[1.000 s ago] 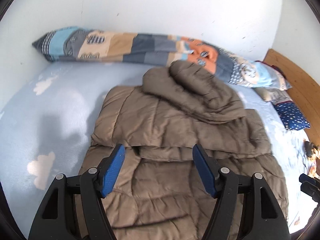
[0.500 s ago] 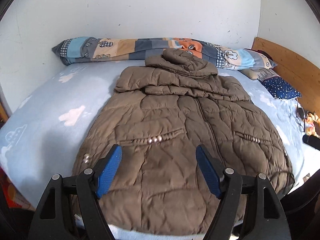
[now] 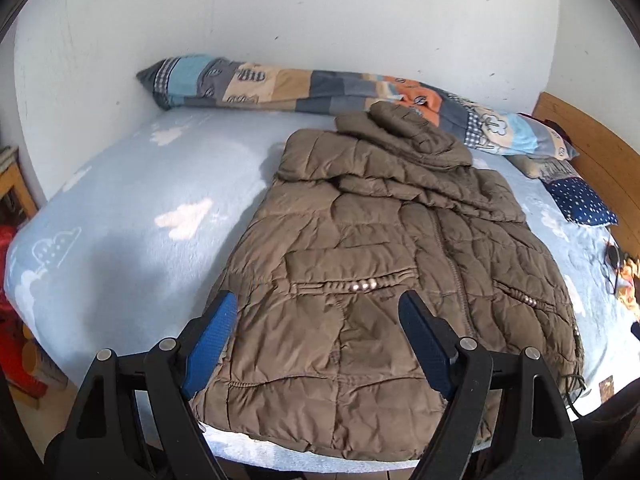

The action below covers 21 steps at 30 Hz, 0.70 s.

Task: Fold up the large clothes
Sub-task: 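Move both tools to the bead-trimmed sleeve cuff of the jacket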

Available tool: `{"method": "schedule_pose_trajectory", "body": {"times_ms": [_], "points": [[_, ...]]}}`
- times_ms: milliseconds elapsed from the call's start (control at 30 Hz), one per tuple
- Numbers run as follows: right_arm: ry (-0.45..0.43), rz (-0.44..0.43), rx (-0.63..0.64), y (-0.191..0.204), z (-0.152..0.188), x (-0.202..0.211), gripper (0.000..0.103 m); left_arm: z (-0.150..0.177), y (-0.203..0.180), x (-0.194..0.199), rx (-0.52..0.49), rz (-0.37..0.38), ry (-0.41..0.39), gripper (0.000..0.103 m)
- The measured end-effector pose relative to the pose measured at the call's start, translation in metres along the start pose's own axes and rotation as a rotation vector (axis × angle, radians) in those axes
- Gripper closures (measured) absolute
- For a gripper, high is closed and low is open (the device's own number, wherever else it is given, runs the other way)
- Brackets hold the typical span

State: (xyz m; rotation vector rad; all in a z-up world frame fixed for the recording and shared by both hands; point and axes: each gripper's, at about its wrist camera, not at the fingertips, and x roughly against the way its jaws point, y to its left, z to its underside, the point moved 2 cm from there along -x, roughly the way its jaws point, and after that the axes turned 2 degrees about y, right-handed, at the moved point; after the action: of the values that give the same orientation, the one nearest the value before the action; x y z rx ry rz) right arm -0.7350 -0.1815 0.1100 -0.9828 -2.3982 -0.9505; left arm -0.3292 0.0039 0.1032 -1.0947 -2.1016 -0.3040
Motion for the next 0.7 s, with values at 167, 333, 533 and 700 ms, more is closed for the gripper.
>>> {"method": "schedule_pose_trajectory", "body": {"times_ms": [167,333,533,700], "points": [[0.072,0.03,-0.084,-0.029,0.007,-0.028,0.027,0.017,0.033,-0.043,0.085,-0.061,0.103,0.021],[0.102,0.043,-0.164,-0.048,0.006,-0.049,0.027,0.027,0.063,-0.061,0.236,-0.038,0.148,0.021],[0.16,0.042,-0.258,-0.07,0.014,-0.065,0.027,0.035,0.06,-0.073,0.232,-0.069,0.17,0.021],[0.147,0.079,-0.244,-0.07,0.016,-0.065,0.027,0.033,0.063,-0.075,0.24,-0.067,0.163,0.021]]}}
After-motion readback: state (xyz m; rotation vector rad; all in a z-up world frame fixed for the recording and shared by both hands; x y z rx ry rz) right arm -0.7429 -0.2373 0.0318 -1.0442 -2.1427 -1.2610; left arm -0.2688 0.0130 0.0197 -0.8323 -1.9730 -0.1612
